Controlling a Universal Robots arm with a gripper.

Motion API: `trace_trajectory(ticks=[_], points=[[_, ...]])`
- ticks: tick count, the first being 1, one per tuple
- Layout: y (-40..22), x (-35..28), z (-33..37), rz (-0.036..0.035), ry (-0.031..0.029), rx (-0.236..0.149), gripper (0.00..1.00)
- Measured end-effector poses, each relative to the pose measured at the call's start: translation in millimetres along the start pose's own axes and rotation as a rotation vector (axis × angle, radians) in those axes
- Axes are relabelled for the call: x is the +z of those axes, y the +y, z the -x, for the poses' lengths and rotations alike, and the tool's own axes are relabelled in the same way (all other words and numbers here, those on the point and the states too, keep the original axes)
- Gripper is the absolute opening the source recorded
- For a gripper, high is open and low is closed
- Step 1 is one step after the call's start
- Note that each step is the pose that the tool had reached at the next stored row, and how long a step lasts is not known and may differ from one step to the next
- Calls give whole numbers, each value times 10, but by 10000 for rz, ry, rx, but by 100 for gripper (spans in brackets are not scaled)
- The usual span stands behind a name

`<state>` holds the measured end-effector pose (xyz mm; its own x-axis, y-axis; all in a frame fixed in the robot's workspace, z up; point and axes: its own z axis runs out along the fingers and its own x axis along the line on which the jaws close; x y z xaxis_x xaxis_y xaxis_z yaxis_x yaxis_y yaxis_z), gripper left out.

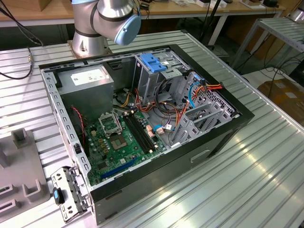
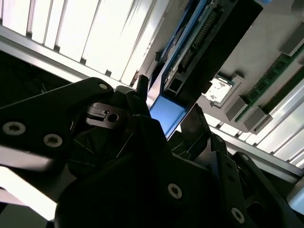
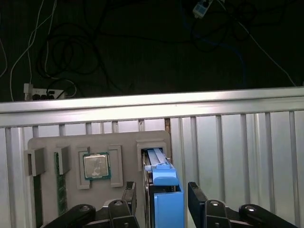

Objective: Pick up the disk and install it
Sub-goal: 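Pick up the disk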

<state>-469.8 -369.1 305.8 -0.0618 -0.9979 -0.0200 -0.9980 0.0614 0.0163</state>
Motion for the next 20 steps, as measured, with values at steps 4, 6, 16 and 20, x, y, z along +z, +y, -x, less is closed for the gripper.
trace_trajectory(ticks=[4,6,16,20], points=[[3,19,0,3,-25,-1,54],[4,46,-2,1,-27,-3,47],[5,108,-2,7,-105,-2,47],[5,126,-3,9,-116,-3,47]])
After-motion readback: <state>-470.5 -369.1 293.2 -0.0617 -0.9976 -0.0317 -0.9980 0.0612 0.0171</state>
